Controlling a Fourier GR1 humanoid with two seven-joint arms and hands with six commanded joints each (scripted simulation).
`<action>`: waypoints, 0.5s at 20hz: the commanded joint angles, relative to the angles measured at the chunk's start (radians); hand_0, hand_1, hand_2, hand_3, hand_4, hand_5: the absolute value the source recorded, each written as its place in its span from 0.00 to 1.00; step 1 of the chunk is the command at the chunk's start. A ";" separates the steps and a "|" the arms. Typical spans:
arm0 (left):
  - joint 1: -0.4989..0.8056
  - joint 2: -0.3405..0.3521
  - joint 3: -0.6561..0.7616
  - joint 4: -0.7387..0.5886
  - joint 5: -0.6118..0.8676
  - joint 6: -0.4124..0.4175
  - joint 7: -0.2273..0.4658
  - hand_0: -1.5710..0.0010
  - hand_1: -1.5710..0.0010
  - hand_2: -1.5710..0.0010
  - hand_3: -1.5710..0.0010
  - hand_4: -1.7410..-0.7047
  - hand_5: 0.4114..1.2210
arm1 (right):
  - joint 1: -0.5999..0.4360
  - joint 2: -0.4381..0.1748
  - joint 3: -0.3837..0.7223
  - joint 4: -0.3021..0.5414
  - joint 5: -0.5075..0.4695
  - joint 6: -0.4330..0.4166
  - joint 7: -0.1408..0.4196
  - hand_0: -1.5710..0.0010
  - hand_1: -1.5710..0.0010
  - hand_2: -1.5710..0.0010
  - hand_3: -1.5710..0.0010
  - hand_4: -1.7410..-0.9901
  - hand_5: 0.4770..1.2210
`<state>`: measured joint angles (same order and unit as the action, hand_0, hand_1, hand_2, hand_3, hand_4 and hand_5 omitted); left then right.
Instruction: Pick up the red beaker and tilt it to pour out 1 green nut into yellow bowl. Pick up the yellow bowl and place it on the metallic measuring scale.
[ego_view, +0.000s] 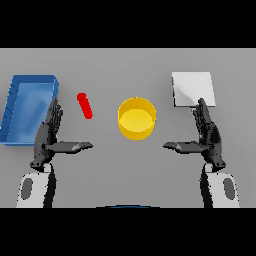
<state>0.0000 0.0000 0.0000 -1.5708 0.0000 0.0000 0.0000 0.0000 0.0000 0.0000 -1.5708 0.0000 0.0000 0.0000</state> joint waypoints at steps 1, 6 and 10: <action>0.002 0.001 0.001 -0.001 0.001 0.000 -0.001 1.00 1.00 1.00 1.00 0.57 0.23 | 0.001 0.001 0.001 -0.001 0.000 -0.001 -0.001 1.00 1.00 1.00 1.00 0.76 0.16; 0.021 0.008 0.003 -0.015 0.012 -0.010 -0.010 1.00 1.00 1.00 1.00 0.57 0.23 | 0.011 0.011 0.012 -0.009 0.009 -0.006 0.000 1.00 1.00 1.00 1.00 0.76 0.16; 0.103 0.063 -0.073 -0.142 -0.078 -0.027 0.015 1.00 1.00 1.00 1.00 0.56 0.23 | 0.111 -0.058 0.120 -0.100 0.283 -0.090 -0.102 1.00 1.00 1.00 1.00 0.77 0.15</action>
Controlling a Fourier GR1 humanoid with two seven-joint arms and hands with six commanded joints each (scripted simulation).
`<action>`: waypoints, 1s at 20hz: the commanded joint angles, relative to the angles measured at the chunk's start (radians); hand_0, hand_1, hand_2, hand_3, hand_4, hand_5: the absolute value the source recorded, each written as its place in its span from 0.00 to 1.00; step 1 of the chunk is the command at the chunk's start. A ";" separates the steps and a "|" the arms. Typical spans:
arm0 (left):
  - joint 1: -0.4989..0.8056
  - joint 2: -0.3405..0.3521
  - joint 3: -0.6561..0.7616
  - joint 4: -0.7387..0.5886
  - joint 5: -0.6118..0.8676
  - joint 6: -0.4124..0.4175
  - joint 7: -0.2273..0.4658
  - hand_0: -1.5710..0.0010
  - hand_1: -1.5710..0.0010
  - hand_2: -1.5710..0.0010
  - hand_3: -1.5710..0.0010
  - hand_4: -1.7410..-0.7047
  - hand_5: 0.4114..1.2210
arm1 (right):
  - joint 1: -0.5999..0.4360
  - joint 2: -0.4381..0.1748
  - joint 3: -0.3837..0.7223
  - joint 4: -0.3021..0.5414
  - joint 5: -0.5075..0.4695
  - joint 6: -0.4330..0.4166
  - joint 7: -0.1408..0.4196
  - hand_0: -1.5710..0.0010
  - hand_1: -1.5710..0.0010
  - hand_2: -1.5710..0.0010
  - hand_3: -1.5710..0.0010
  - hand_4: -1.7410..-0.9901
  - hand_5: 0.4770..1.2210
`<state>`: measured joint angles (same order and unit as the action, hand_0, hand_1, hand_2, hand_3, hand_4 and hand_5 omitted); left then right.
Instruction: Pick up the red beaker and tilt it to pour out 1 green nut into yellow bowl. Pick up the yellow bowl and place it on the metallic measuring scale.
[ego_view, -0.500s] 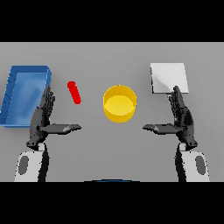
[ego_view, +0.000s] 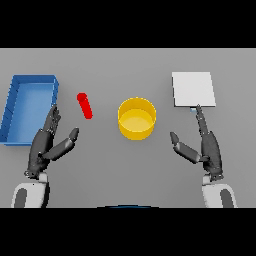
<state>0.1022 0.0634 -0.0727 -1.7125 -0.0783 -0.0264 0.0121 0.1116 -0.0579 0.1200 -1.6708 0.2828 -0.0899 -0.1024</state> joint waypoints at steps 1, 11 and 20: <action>0.003 0.006 -0.004 -0.001 -0.008 -0.002 0.020 1.00 1.00 1.00 1.00 0.56 0.23 | 0.004 0.004 0.011 -0.009 0.019 -0.008 0.011 1.00 1.00 1.00 1.00 0.77 0.15; -0.123 -0.007 -0.025 0.162 -0.083 0.013 0.004 1.00 1.00 1.00 1.00 0.50 0.26 | 0.007 0.000 0.010 -0.040 -0.020 0.030 0.027 1.00 1.00 1.00 1.00 0.66 0.20; -0.327 -0.006 0.034 0.445 -0.105 0.046 -0.069 1.00 1.00 1.00 1.00 0.45 0.33 | 0.030 -0.002 0.003 -0.044 -0.031 0.033 -0.007 1.00 1.00 1.00 1.00 0.63 0.21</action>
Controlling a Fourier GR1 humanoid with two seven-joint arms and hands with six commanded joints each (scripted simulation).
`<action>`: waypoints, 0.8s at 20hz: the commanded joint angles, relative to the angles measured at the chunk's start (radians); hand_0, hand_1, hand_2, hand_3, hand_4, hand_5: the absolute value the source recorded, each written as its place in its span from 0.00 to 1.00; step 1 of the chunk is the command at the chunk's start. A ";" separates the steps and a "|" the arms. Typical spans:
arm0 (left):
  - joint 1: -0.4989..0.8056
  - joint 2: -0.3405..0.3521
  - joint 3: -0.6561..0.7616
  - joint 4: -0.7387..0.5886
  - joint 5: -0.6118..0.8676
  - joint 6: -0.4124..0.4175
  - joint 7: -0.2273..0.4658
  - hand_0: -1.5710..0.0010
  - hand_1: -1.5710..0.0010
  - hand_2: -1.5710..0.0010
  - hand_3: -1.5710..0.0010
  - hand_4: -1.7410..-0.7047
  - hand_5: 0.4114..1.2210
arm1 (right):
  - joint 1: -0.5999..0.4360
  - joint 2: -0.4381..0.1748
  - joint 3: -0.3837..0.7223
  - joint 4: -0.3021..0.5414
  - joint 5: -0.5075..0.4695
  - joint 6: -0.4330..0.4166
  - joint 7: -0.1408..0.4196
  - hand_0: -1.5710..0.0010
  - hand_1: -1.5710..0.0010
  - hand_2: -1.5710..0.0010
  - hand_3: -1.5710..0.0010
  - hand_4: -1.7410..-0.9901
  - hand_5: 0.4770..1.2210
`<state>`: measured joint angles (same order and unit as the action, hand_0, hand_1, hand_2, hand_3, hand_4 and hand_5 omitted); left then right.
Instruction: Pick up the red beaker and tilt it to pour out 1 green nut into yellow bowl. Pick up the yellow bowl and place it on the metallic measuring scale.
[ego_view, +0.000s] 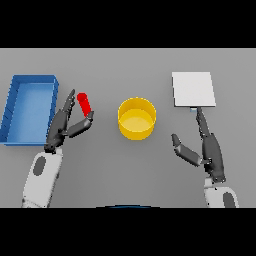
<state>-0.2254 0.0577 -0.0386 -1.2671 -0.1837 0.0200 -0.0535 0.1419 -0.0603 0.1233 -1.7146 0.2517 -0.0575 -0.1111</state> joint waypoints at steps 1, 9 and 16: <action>-0.020 -0.007 0.006 0.028 0.004 0.002 -0.012 1.00 1.00 1.00 1.00 0.45 0.33 | -0.018 0.002 -0.004 0.010 -0.005 0.001 0.017 1.00 1.00 1.00 1.00 0.63 0.21; -0.146 -0.011 0.024 0.167 -0.010 0.011 -0.028 1.00 1.00 1.00 1.00 0.43 0.34 | -0.013 0.012 0.005 0.002 -0.004 0.002 0.021 1.00 1.00 1.00 1.00 0.63 0.22; -0.231 -0.021 0.063 0.294 0.013 0.006 -0.074 1.00 1.00 1.00 1.00 0.40 0.35 | -0.020 -0.003 -0.017 0.005 -0.016 0.000 0.032 1.00 1.00 1.00 1.00 0.64 0.22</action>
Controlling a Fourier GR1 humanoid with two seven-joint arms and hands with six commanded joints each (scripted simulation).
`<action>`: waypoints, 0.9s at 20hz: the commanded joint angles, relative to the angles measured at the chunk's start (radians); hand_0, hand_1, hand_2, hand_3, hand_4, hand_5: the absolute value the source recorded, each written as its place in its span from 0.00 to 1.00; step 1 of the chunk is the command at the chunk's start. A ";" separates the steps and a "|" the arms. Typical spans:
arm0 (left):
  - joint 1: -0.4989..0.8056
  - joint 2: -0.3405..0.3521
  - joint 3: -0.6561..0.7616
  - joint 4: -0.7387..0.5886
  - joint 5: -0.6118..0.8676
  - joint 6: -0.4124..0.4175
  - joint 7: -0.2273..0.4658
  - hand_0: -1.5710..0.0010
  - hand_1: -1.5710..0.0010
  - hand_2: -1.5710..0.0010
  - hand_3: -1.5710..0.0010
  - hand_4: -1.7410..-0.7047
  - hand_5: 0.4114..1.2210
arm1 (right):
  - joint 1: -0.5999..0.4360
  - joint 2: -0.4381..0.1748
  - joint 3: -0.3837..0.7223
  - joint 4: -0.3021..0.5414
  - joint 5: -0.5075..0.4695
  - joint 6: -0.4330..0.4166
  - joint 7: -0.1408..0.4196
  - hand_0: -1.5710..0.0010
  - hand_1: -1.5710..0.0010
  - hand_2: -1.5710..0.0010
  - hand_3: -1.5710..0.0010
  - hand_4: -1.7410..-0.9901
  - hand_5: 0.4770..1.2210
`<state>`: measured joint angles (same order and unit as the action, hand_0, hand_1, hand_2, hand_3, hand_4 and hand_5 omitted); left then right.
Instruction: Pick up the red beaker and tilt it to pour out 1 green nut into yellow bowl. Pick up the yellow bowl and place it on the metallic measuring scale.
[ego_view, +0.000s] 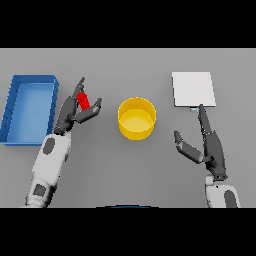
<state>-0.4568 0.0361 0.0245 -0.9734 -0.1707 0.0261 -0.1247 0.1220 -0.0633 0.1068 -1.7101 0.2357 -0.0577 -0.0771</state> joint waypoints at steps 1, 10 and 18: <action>-0.010 0.000 0.006 0.023 0.000 0.002 -0.015 1.00 1.00 1.00 1.00 0.39 0.35 | 0.000 -0.002 -0.001 0.004 0.001 -0.001 0.000 1.00 1.00 1.00 1.00 0.64 0.22; -0.052 -0.027 0.022 0.071 -0.005 0.052 -0.032 0.30 0.28 0.27 0.38 0.13 0.82 | 0.012 0.004 0.009 -0.022 0.007 -0.003 -0.009 1.00 1.00 1.00 1.00 0.65 0.22; -0.069 -0.047 0.037 0.059 0.024 0.084 -0.051 0.05 0.05 0.05 0.06 0.09 0.89 | 0.014 0.009 0.006 -0.023 0.003 -0.005 0.004 1.00 1.00 1.00 1.00 0.64 0.23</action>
<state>-0.5261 -0.0106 0.0615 -0.9146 -0.1439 0.1084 -0.1799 0.1358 -0.0545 0.1131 -1.7328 0.2386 -0.0630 -0.0743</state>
